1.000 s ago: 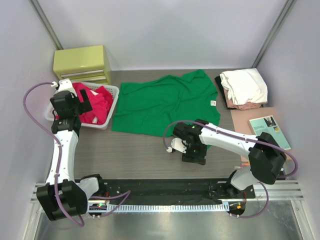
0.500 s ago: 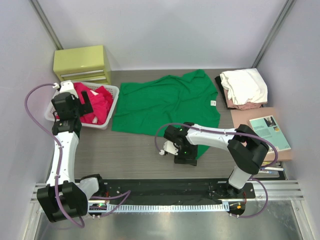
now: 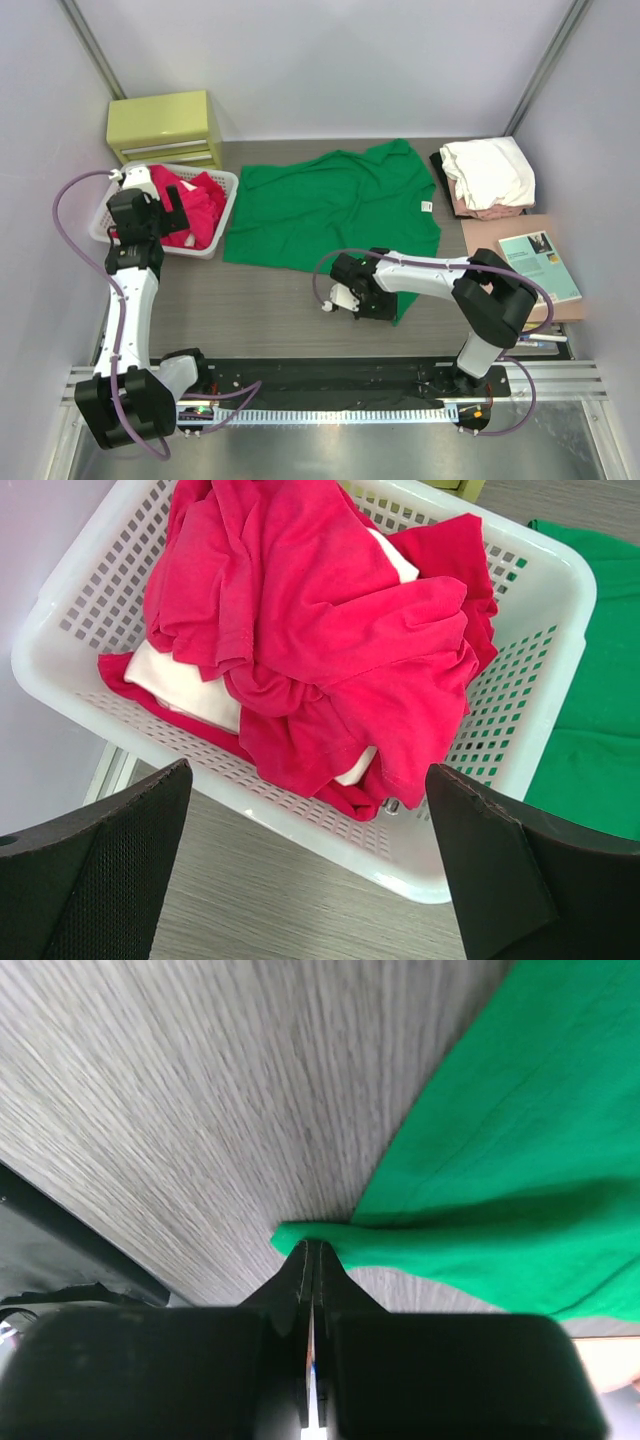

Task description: Fold and stack the t-shirts

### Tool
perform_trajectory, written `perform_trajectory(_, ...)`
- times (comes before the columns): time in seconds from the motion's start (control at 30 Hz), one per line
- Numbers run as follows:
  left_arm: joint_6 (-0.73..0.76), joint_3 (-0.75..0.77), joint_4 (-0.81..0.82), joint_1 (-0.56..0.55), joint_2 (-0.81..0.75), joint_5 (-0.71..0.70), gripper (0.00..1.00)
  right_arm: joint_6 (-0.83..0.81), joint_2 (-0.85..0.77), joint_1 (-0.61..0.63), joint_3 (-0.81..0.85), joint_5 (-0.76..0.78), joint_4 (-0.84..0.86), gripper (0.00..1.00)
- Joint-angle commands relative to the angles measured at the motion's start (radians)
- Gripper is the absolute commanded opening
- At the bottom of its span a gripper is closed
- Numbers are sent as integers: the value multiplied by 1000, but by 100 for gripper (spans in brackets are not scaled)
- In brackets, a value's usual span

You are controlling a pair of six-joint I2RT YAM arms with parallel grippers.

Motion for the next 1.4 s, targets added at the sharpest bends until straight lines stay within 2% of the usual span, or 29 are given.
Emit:
perform_trajectory(0.0, 4, 5, 43, 5, -24, 19, 100, -5, -44, -3, -18, 19, -41, 1)
perform_trajectory(0.27, -2, 12, 49, 4, 1, 37, 100, 4, -254, -11, -59, 50, -208, 1)
perform_trajectory(0.43, -10, 18, 48, 4, -2, 57, 100, 6, -319, -29, -88, 76, -220, 3)
perform_trajectory(0.47, -10, 18, 46, 4, -2, 59, 100, 13, -325, -29, -88, 82, -185, 14)
perform_trajectory(0.5, -10, 15, 46, 2, -2, 60, 100, 14, -326, -29, -88, 83, -173, 41)
perform_trajectory(0.6, -3, 11, 46, 4, -7, 60, 100, 29, -320, -29, -85, 85, -110, 64)
perform_trajectory(0.67, -1, 8, 42, 4, -7, 62, 100, 41, -305, -29, -82, 61, -57, 70)
perform_trajectory(0.87, 4, 9, 38, 5, -8, 70, 100, 32, -219, -29, -68, 56, 66, 74)
perform_trajectory(1.2, 17, -2, 38, 4, -7, 77, 100, 6, -80, -70, -44, 18, 174, 73)
perform_trajectory(1.33, 16, 1, 38, 4, 1, 85, 100, 1, -67, -80, -60, 1, 177, 66)
perform_trajectory(1.37, 16, -2, 37, 5, -2, 85, 100, -2, -69, -81, -65, 1, 178, 61)
